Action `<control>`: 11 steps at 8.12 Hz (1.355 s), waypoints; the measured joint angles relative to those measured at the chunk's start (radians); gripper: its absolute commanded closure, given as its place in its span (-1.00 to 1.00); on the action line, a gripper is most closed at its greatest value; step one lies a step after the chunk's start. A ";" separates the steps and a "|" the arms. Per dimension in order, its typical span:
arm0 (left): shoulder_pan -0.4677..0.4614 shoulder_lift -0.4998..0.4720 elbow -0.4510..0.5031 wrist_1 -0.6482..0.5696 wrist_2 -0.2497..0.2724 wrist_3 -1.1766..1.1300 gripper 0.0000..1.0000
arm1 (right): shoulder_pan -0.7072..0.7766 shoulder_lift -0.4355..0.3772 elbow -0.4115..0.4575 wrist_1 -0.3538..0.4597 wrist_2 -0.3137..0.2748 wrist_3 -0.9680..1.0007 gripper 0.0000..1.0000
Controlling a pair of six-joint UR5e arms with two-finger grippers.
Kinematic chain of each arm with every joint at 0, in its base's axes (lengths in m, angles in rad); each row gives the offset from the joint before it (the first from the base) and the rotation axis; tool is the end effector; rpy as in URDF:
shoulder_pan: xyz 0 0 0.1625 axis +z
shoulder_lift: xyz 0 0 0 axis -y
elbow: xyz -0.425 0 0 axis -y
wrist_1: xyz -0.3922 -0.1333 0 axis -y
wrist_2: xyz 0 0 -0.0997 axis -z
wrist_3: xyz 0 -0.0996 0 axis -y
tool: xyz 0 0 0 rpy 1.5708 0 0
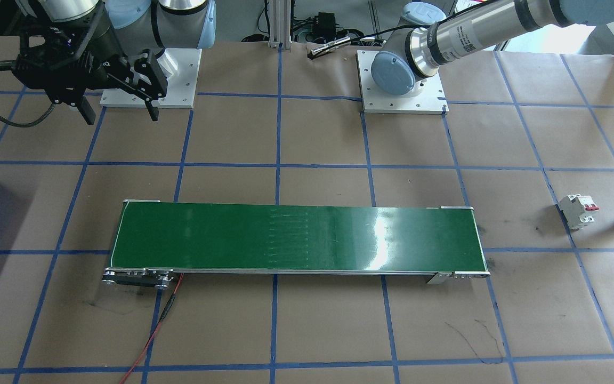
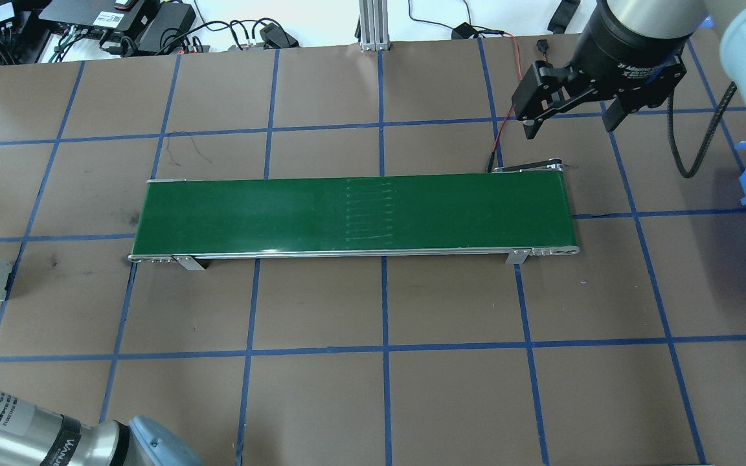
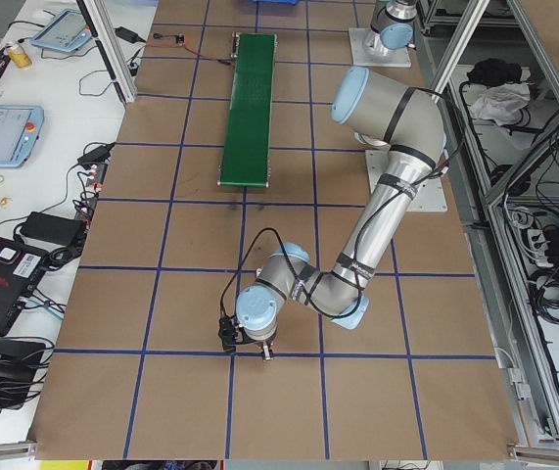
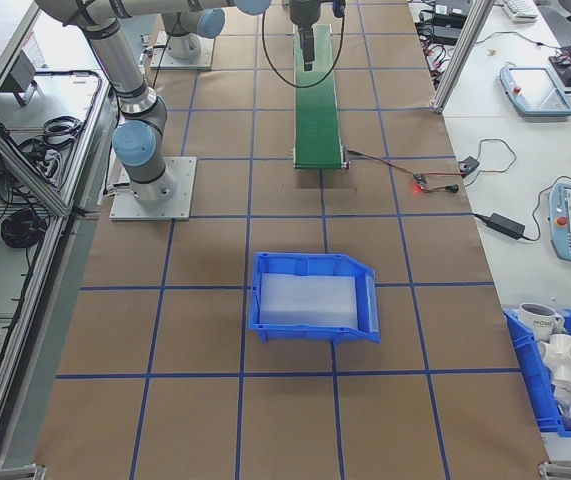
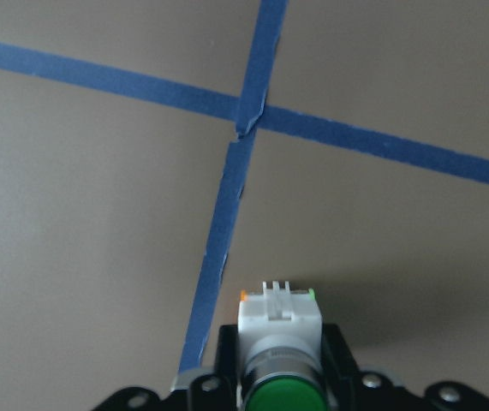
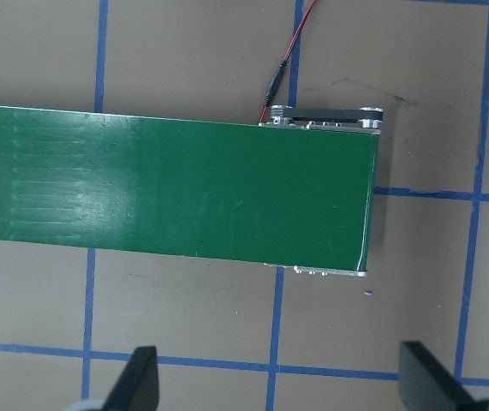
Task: Move button from left to right
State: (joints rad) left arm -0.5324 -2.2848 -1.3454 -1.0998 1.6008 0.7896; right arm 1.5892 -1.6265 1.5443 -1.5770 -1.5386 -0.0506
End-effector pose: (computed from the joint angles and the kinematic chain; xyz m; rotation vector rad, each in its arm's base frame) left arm 0.5564 -0.4790 0.1983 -0.3888 3.1126 0.0541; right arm 0.1452 -0.4727 0.5287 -0.1094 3.1059 -0.1383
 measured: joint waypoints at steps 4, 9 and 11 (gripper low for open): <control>-0.002 0.076 0.014 -0.129 -0.031 -0.026 0.95 | 0.000 0.000 0.000 0.000 0.000 0.000 -1.00; -0.174 0.343 0.015 -0.309 -0.074 -0.613 0.97 | 0.000 0.000 0.000 0.000 0.001 0.000 -1.00; -0.308 0.472 -0.062 -0.410 -0.075 -0.927 0.97 | 0.000 0.000 0.000 0.000 0.001 0.000 -1.00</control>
State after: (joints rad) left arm -0.8405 -1.8124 -1.4070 -1.5094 1.5254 -0.1369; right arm 1.5892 -1.6265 1.5447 -1.5770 -1.5377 -0.0506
